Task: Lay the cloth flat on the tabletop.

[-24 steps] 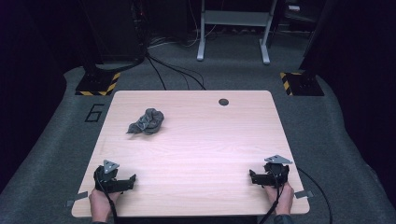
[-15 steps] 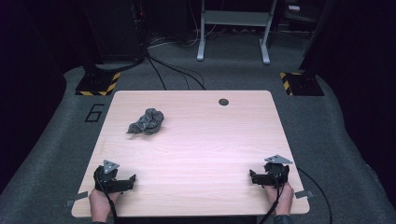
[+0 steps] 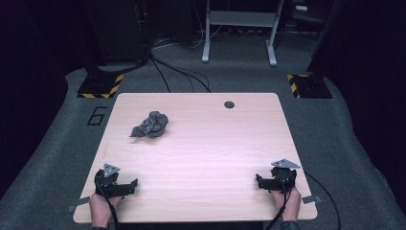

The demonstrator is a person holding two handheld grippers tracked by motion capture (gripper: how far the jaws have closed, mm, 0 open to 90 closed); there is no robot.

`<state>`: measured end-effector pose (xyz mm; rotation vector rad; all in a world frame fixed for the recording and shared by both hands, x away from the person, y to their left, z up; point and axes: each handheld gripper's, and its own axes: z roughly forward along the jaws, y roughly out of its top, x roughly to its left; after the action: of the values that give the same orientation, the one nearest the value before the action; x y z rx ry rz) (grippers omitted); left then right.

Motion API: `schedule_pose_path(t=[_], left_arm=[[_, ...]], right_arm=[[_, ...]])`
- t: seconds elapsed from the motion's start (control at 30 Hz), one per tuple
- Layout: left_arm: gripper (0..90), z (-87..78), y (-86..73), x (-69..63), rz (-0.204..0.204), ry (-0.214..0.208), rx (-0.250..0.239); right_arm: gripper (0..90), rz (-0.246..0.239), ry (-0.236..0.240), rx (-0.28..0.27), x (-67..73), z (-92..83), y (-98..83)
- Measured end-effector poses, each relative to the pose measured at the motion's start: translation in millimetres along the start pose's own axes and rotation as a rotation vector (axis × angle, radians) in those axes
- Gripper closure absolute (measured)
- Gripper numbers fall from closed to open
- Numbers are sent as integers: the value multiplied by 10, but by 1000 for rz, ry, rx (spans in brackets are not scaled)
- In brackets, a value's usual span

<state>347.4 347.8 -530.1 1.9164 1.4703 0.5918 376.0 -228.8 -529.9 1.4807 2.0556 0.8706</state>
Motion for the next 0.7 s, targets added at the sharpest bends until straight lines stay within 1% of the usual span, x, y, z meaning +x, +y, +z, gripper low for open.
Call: schedule_pose_path(t=[0.07,0.1,0.13,0.2,0.3,0.33,0.37,0.47,0.5,0.53,0.57,0.6,0.63,0.67,0.7], left_arm=[[0,-9,23,31,-16,-4,-3],[0,-13,54,56,-17,-11,4],[0,-6,64,57,-22,-12,-3],[0,3,115,59,-14,-14,-3],[0,20,203,58,-1,-35,9],[0,30,234,51,5,-33,3],[0,33,269,48,10,-43,4],[0,52,372,38,28,-49,4],[0,58,414,39,33,-54,4],[0,69,437,38,32,-56,0],[0,78,474,41,34,-70,8],[0,89,508,41,35,-75,4],[0,89,508,41,35,-75,4],[0,100,557,33,41,-72,2],[0,107,634,34,56,-78,4]], right_arm=[[5,0,-1,-1,0,0,0],[6,1,-1,-1,0,0,0],[8,2,-2,-1,0,-1,0],[9,3,-3,-1,0,-1,0],[10,3,-3,-1,0,-1,0],[10,3,-2,-2,0,-1,0],[10,3,-2,-1,0,-2,1],[14,2,-2,-2,-2,-2,0],[14,8,-3,-1,3,-5,0],[15,13,-1,-6,5,-3,0],[16,15,-2,-6,7,-3,0],[16,14,-2,-5,6,-3,0],[16,14,-2,-5,6,-3,0],[16,12,-3,-4,5,-2,1],[17,14,-4,-6,7,-2,0]])
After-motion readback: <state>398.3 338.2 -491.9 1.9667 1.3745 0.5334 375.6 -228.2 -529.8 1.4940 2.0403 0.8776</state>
